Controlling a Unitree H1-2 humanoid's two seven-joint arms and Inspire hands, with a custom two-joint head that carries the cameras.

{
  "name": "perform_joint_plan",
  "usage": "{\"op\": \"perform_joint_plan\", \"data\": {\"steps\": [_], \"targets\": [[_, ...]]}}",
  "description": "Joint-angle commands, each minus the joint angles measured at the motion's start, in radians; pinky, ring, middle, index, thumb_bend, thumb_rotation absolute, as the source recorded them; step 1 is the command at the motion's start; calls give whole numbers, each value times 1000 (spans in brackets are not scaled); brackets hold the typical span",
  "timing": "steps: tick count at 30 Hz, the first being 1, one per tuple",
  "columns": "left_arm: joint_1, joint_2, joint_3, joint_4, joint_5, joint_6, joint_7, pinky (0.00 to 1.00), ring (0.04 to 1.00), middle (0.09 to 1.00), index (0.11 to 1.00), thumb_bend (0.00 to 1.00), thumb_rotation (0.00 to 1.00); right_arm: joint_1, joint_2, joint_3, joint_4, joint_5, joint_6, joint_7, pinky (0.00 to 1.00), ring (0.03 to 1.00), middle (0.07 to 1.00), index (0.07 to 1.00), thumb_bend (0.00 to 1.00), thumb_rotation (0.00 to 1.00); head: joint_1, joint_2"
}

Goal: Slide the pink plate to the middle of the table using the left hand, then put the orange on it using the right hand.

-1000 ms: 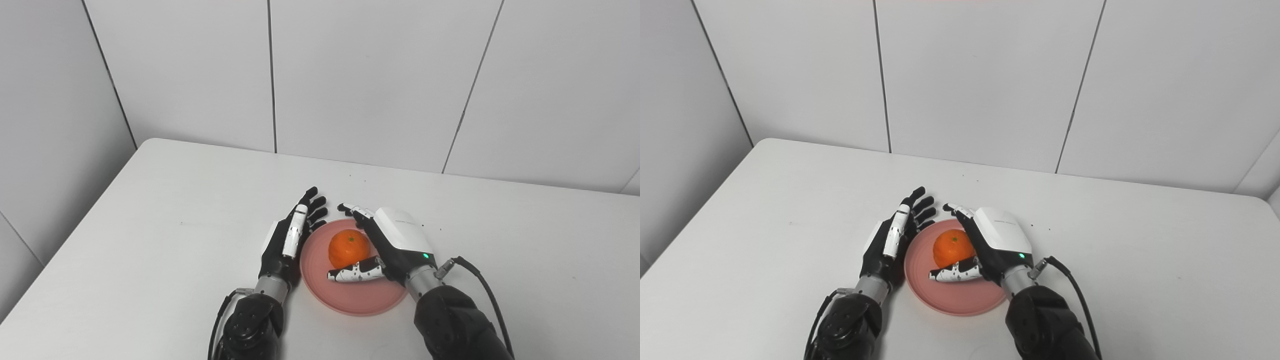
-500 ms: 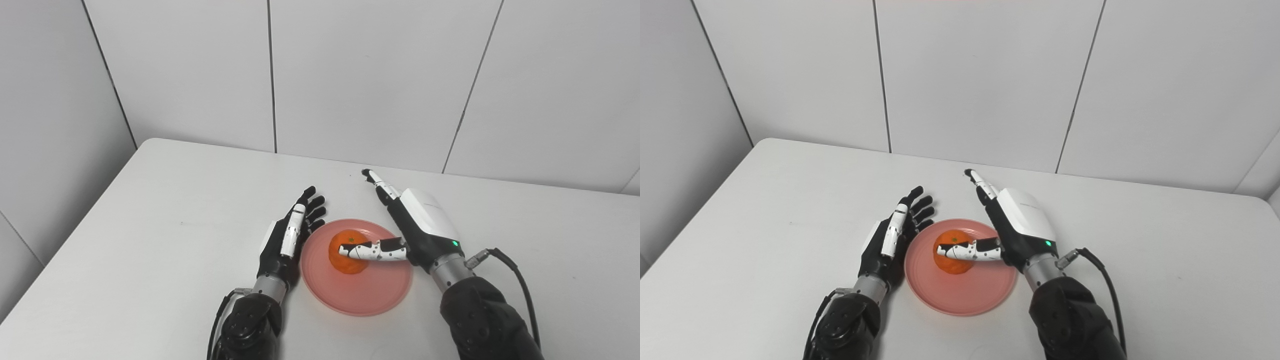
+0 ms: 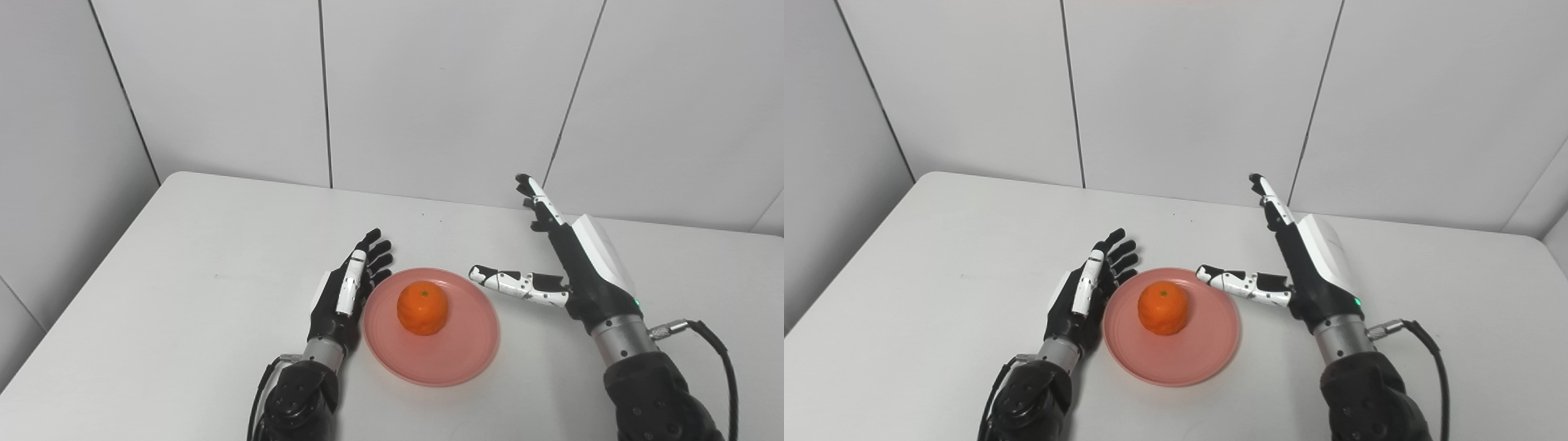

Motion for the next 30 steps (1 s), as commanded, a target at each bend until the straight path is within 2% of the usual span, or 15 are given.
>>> {"op": "perform_joint_plan", "data": {"steps": [1,3,7,8,10,11,15,19,20,21,23,27,30], "targets": [[13,12,1,14,1,4,-5,875,886,889,882,380,1000,10,17,-25,2,15,-24,-66,821,898,924,957,1000,646,-1,-1],[15,16,0,10,-1,4,-7,876,886,889,882,382,1000,33,27,-35,22,24,-40,-101,814,893,919,958,1000,681,-2,-1],[21,21,-3,0,-2,4,-8,880,890,894,887,391,1000,72,34,-46,73,53,-72,-160,794,877,918,964,955,827,-2,-4],[23,23,-4,-2,-1,1,-10,884,892,897,888,391,1000,78,32,-46,83,60,-71,-164,801,882,925,959,930,903,-4,-5],[27,26,-6,-6,0,-4,-12,888,895,900,890,390,1000,90,35,-53,108,103,-91,-175,818,894,936,957,912,975,-10,-7],[28,27,-6,-8,1,-6,-13,894,897,903,893,394,1000,95,37,-59,121,131,-108,-182,843,907,945,960,848,990,-11,-8],[38,31,-7,-19,3,-17,-16,910,907,912,900,394,1000,107,80,-118,214,332,-187,-187,921,956,984,990,817,1000,-14,-11],[45,35,-7,-36,3,-17,-22,923,916,921,913,394,1000,106,107,-146,275,439,-195,-189,983,989,999,1000,779,1000,-12,-2],[47,37,-9,-43,6,-19,-24,930,924,928,920,394,1000,103,119,-155,293,469,-195,-191,995,995,1000,1000,712,1000,-12,0],[49,38,-10,-48,7,-21,-25,932,925,929,921,394,1000,101,126,-160,306,490,-196,-194,996,995,1000,1000,697,1000,-12,0],[54,41,-14,-58,7,-27,-29,946,935,938,931,399,1000,98,143,-174,340,547,-199,-191,1000,997,1000,1000,574,1000,-21,3],[60,50,-21,-67,1,-44,-43,968,948,952,948,399,1000,102,174,-190,341,632,-153,-185,1000,1000,1000,1000,441,1000,-20,6],[68,49,-29,-89,5,-42,-44,977,953,959,953,401,1000,115,183,-191,295,662,-76,-194,1000,1000,1000,1000,372,1000,-19,5]]}}
